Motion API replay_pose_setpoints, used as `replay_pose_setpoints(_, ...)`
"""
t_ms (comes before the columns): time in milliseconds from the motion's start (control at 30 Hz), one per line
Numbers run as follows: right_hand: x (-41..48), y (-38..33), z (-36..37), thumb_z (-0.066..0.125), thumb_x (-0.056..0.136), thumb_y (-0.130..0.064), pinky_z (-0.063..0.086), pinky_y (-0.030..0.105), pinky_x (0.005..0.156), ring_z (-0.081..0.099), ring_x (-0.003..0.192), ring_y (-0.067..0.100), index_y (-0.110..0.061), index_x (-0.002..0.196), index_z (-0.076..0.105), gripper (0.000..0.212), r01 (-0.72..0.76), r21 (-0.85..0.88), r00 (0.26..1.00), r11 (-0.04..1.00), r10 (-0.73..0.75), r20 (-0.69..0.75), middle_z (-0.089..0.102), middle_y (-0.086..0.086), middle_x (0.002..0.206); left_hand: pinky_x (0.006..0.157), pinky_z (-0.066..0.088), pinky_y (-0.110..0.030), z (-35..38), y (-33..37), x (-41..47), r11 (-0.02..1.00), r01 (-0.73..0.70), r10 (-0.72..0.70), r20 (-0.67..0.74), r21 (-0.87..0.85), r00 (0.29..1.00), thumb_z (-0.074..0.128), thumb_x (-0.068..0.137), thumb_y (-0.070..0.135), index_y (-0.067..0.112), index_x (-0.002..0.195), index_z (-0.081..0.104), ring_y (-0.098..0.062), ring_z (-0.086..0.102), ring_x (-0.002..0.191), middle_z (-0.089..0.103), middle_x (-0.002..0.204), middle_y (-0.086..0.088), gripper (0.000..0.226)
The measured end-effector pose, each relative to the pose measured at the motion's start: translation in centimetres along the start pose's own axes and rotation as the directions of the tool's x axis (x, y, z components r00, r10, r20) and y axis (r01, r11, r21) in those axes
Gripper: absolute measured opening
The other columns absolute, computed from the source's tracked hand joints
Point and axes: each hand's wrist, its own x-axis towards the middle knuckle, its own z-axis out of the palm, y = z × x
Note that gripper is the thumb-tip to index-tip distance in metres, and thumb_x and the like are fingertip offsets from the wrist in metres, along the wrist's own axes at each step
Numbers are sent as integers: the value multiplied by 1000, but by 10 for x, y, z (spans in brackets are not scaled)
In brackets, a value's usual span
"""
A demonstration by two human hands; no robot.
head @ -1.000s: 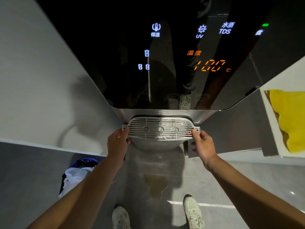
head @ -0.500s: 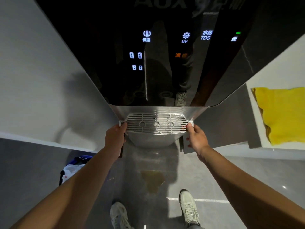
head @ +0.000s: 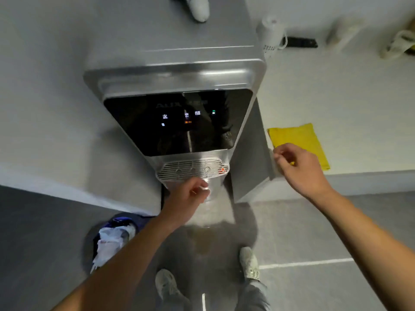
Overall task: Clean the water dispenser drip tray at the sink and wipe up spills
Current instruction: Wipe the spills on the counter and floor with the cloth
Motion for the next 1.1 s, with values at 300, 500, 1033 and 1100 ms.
replay_pose_setpoints(300,45,95,-14,62,94,-52,41,44,74,59,92,41,-15,110,67,40,250,-523,967,815,-238,91,63,17,101,84,56,-35,76,84,12,840,-234,254,27,489,967,67,97,32,27,127,63,-12,66,95,68,105,9,31)
replay_pose_setpoints(500,39,124,-62,49,101,-44,48,43,78,67,90,39,-18,94,59,28,171,-359,970,918,-92,226,70,12,97,83,52,-35,145,136,47,764,-133,192,-26,632,981,67,97,37,29,129,62,-16,63,98,63,107,10,33)
replay_pose_setpoints(1033,60,316,-314,48,99,-28,58,30,53,38,33,17,-16,83,68,29,-429,881,718,-197,517,465,30,-5,49,121,29,-43,366,267,249,512,-327,279,207,794,938,52,94,58,17,152,44,-37,38,146,40,159,-13,72)
replay_pose_setpoints(1100,74,344,-336,48,100,-30,61,35,59,45,38,21,-16,81,69,32,-400,894,710,-200,549,441,35,-3,50,125,19,-45,398,291,277,470,-325,258,225,821,940,43,95,62,15,156,38,-39,28,151,32,165,-15,78)
